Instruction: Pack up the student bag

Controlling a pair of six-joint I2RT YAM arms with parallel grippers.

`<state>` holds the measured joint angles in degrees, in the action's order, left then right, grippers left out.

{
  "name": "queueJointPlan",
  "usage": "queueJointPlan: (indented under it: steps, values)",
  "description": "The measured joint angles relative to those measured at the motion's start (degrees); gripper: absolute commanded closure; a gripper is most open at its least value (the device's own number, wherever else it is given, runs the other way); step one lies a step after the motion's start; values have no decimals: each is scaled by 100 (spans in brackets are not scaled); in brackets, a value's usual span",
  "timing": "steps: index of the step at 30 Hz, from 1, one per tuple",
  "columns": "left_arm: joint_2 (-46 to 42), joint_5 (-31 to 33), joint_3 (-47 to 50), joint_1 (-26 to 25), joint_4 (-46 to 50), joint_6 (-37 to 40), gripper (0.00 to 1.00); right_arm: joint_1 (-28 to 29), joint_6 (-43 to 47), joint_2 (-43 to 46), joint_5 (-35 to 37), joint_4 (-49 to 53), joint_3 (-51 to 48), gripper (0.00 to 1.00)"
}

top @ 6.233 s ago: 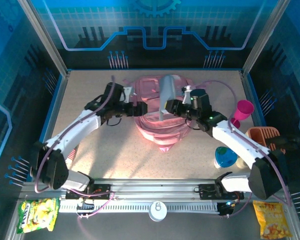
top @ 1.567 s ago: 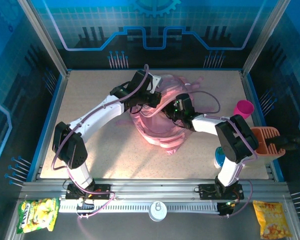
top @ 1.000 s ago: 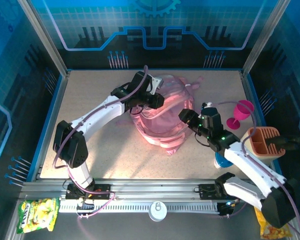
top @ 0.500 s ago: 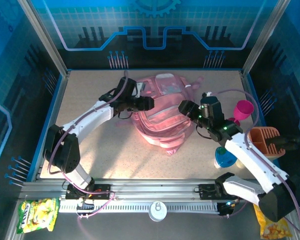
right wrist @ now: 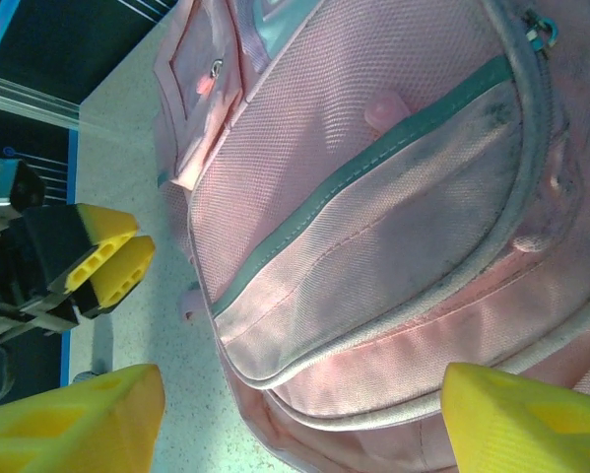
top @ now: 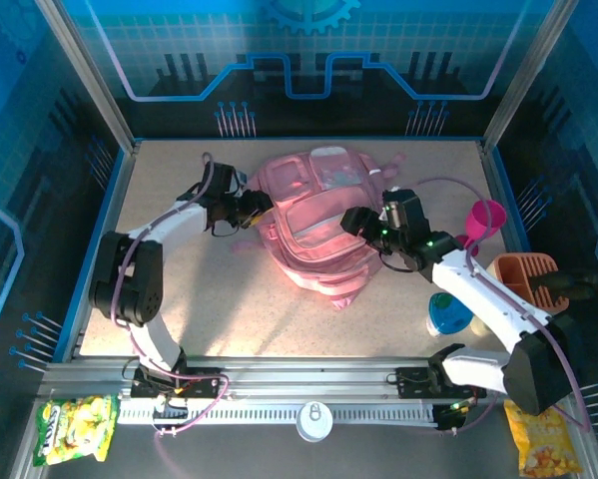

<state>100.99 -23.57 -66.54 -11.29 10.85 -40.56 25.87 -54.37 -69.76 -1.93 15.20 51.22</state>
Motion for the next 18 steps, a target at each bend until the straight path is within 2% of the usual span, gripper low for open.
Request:
queueJointPlan:
  steps: [5, 18]
  values:
    - [533, -63, -293, 0, 55, 155, 57, 2, -59, -55, -83, -116, -46, 25]
    - [1176, -590, -798, 7, 20, 315, 66, 13, -87, -439, -468, -247, -140, 30]
